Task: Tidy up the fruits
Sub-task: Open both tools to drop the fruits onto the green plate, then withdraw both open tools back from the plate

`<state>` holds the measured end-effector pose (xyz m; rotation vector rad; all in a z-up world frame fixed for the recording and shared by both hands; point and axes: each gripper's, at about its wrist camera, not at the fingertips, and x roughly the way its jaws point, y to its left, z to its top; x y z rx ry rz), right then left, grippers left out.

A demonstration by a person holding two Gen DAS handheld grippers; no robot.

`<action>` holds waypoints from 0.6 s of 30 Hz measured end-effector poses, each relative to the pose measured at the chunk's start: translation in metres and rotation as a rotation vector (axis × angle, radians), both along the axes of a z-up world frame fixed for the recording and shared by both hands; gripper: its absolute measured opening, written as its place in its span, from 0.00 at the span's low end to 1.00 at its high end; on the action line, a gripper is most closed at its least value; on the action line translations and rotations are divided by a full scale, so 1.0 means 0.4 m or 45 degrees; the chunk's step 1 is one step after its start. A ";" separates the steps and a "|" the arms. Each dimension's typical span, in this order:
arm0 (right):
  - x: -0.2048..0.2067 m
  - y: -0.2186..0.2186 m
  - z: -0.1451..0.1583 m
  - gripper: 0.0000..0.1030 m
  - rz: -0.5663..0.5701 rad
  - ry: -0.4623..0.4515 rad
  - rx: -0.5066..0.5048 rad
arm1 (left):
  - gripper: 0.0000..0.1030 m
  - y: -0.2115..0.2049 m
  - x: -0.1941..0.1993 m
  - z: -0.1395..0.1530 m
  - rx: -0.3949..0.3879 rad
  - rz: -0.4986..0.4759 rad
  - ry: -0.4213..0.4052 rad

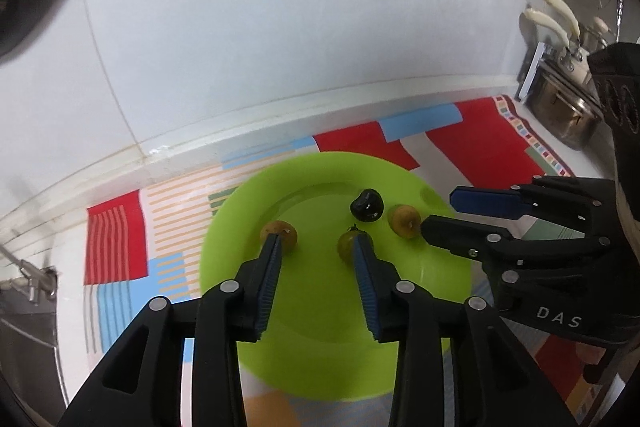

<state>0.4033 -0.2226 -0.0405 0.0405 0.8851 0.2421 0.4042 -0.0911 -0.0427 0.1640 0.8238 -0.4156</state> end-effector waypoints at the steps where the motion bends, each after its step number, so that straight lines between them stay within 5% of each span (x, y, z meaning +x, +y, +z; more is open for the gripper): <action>1: -0.008 0.000 0.011 0.35 0.000 -0.009 0.002 | 0.37 0.005 -0.010 0.012 -0.014 0.002 -0.009; 13: -0.156 0.006 0.139 0.35 -0.035 -0.155 -0.004 | 0.52 0.032 -0.160 0.128 -0.062 -0.015 -0.149; 18: -0.229 0.003 0.169 0.45 -0.087 -0.212 -0.032 | 0.56 0.041 -0.214 0.156 -0.072 -0.024 -0.186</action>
